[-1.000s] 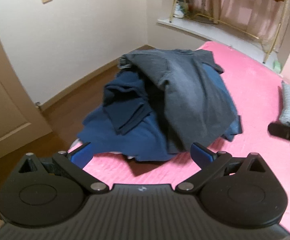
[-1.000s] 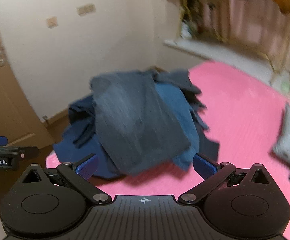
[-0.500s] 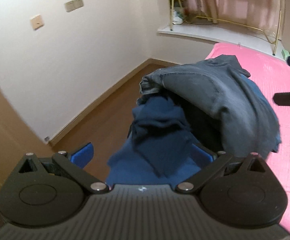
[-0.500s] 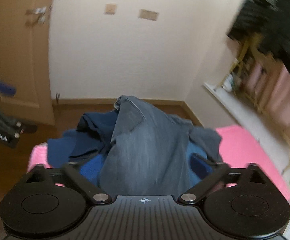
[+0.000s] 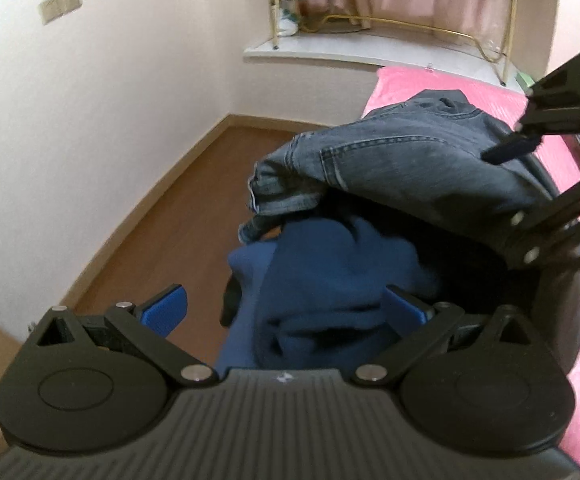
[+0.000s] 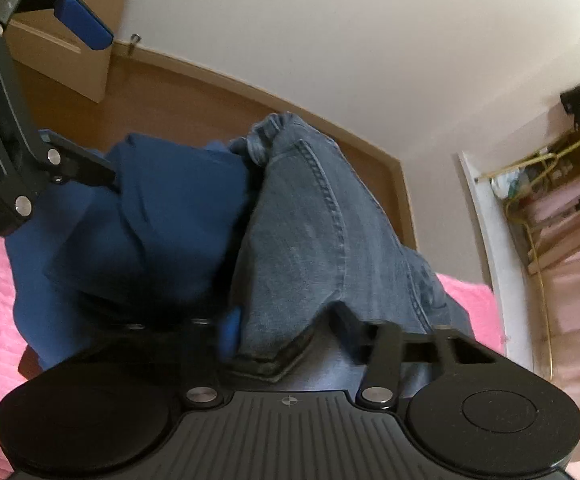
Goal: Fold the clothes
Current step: 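Grasp the grey-black jeans with both grippers and lift them off the heap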
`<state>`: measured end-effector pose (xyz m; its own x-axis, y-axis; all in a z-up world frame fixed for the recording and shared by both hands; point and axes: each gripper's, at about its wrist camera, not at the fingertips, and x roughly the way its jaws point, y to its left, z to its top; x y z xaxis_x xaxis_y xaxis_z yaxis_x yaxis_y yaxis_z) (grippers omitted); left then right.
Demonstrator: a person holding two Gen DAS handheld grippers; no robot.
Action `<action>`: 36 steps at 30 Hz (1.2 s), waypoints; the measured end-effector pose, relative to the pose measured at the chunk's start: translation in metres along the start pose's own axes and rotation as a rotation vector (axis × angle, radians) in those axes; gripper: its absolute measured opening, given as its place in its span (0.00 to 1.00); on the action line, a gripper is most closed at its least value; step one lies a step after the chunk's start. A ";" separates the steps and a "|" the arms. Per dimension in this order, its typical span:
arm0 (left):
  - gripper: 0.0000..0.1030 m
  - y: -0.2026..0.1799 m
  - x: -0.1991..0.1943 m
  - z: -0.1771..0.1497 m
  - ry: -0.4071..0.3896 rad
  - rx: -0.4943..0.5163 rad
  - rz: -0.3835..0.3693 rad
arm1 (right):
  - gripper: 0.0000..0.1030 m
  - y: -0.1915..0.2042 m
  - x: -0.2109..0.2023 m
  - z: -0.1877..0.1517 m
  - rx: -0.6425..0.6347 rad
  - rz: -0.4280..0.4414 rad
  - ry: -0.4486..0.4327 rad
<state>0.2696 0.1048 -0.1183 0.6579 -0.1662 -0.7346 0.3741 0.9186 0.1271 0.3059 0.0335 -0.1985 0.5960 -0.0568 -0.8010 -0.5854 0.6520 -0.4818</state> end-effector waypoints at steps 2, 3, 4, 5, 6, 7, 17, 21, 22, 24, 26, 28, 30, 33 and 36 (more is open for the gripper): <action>0.99 -0.001 0.007 0.007 -0.032 0.064 0.009 | 0.14 -0.010 -0.005 -0.007 0.021 0.012 -0.024; 0.99 -0.001 0.011 0.010 -0.048 0.095 0.013 | 0.06 -0.015 -0.013 -0.010 0.037 0.004 -0.055; 0.99 -0.002 0.014 0.015 -0.065 0.124 0.012 | 0.06 -0.024 -0.023 -0.014 0.063 -0.013 -0.087; 0.99 -0.002 0.017 0.020 -0.081 0.152 0.011 | 0.04 -0.037 -0.035 -0.020 0.113 -0.025 -0.113; 0.99 -0.003 0.020 0.026 -0.098 0.177 0.006 | 0.04 -0.050 -0.044 -0.026 0.164 -0.036 -0.132; 0.99 -0.004 0.023 0.032 -0.119 0.206 -0.002 | 0.04 -0.062 -0.052 -0.031 0.207 -0.049 -0.146; 0.72 -0.046 0.051 0.044 -0.220 0.504 -0.119 | 0.03 -0.117 -0.094 -0.085 0.409 -0.113 -0.175; 0.28 -0.059 0.038 0.042 -0.244 0.558 -0.177 | 0.03 -0.127 -0.106 -0.086 0.452 -0.133 -0.175; 0.24 -0.061 0.030 0.045 -0.265 0.574 -0.180 | 0.03 -0.127 -0.113 -0.083 0.467 -0.141 -0.182; 0.19 -0.068 0.002 0.060 -0.340 0.592 -0.184 | 0.03 -0.125 -0.133 -0.084 0.514 -0.163 -0.201; 0.17 -0.075 -0.026 0.075 -0.415 0.611 -0.188 | 0.03 -0.130 -0.157 -0.096 0.574 -0.190 -0.230; 0.16 -0.089 -0.060 0.095 -0.492 0.645 -0.200 | 0.03 -0.135 -0.189 -0.117 0.638 -0.215 -0.263; 0.15 -0.117 -0.100 0.116 -0.581 0.716 -0.220 | 0.03 -0.140 -0.223 -0.140 0.700 -0.239 -0.299; 0.09 -0.174 -0.165 0.130 -0.683 0.834 -0.273 | 0.03 -0.136 -0.287 -0.186 0.800 -0.283 -0.348; 0.09 -0.252 -0.223 0.119 -0.751 0.970 -0.346 | 0.03 -0.121 -0.348 -0.247 0.924 -0.321 -0.369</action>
<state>0.1063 -0.1324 0.0923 0.5189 -0.7962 -0.3111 0.7131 0.2024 0.6712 0.0339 -0.2125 0.0510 0.8711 -0.1961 -0.4502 0.1854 0.9803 -0.0682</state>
